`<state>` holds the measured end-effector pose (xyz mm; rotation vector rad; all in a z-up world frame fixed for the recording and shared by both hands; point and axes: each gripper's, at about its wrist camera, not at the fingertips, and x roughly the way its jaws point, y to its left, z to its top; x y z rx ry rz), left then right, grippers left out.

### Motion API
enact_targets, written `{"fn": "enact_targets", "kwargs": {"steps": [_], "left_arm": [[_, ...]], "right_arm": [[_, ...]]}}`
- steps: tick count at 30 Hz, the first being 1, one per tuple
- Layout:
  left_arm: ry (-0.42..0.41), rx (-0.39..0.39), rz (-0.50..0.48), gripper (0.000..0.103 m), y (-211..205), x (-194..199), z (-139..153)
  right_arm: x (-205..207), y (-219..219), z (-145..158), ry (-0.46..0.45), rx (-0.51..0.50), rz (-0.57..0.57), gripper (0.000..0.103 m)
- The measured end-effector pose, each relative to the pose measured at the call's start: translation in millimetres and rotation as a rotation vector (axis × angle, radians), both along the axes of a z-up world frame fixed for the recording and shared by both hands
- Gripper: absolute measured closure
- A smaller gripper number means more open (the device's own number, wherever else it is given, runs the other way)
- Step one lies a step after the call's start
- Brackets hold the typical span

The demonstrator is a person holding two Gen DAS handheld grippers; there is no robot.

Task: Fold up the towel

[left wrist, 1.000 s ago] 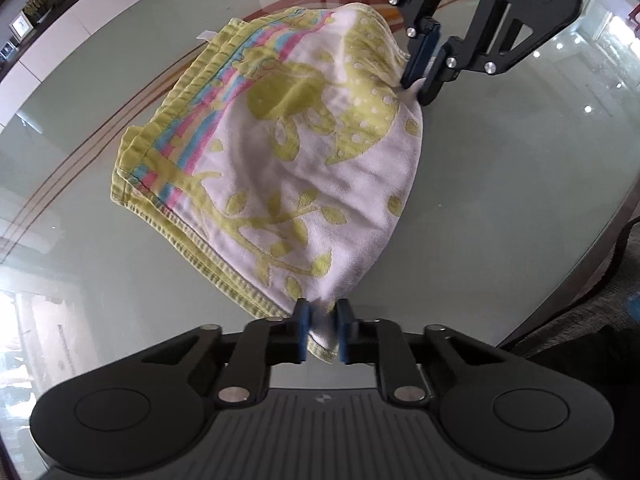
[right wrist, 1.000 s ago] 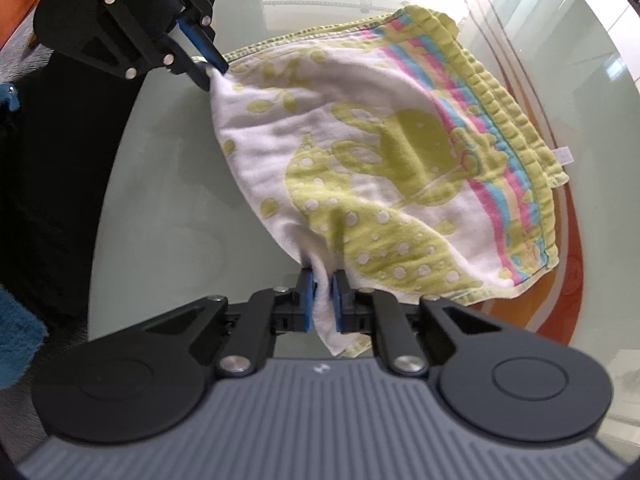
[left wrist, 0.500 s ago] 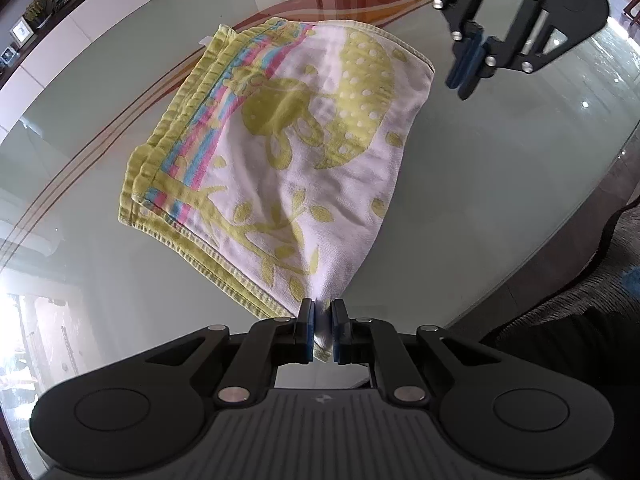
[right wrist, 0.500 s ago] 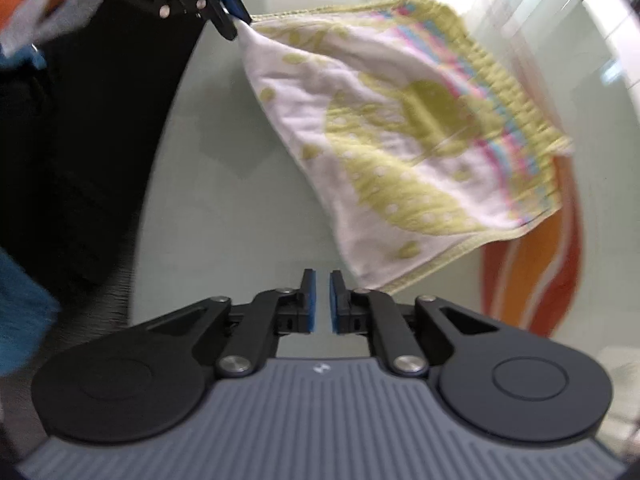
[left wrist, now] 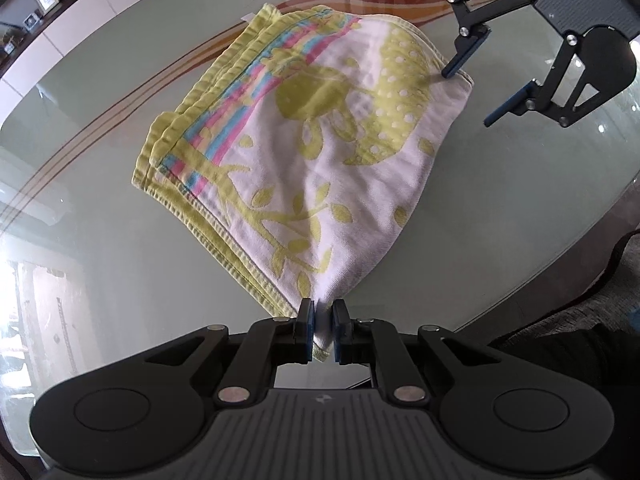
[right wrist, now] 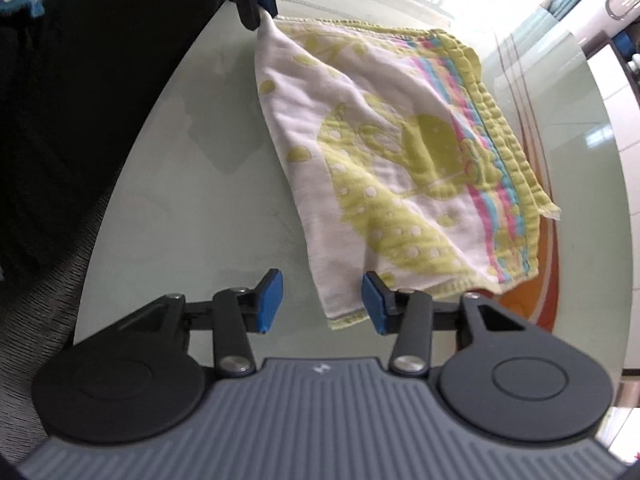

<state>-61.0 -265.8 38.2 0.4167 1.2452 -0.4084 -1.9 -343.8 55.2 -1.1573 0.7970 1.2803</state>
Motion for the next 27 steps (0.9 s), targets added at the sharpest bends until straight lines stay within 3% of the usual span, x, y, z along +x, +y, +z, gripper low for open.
{"fn": "enact_targets", "kwargs": {"steps": [3,8,12,15,18,22,24,26,27], "left_arm": [[0.006,-0.003,0.014,0.090,4,3,-1],[0.008,-0.020,0.038,0.084,13,11,0],[0.003,-0.026,0.039,0.078,15,17,0],[-0.019,-0.009,-0.016,0.066,10,13,-1],[-0.044,0.012,-0.074,0.054,7,4,-3],[-0.069,0.007,-0.112,0.046,7,-3,-4],[-0.087,0.003,-0.115,0.044,9,-5,-2],[-0.099,-0.010,-0.110,0.044,11,-7,2],[-0.101,-0.014,-0.110,0.043,12,-6,2]], "right_arm": [[10,6,-1,0.014,-0.004,0.020,0.063],[23,13,0,0.069,-0.034,0.026,0.083],[30,19,-1,0.104,-0.054,0.024,0.084],[31,23,-2,0.111,-0.065,0.021,0.083],[30,24,-3,0.095,-0.070,0.010,0.078],[27,24,-4,0.094,-0.058,-0.024,0.069],[23,22,-4,0.090,-0.044,-0.040,0.058],[13,19,-7,0.067,-0.028,-0.045,0.035],[8,18,-8,0.068,-0.024,-0.038,0.032]]}}
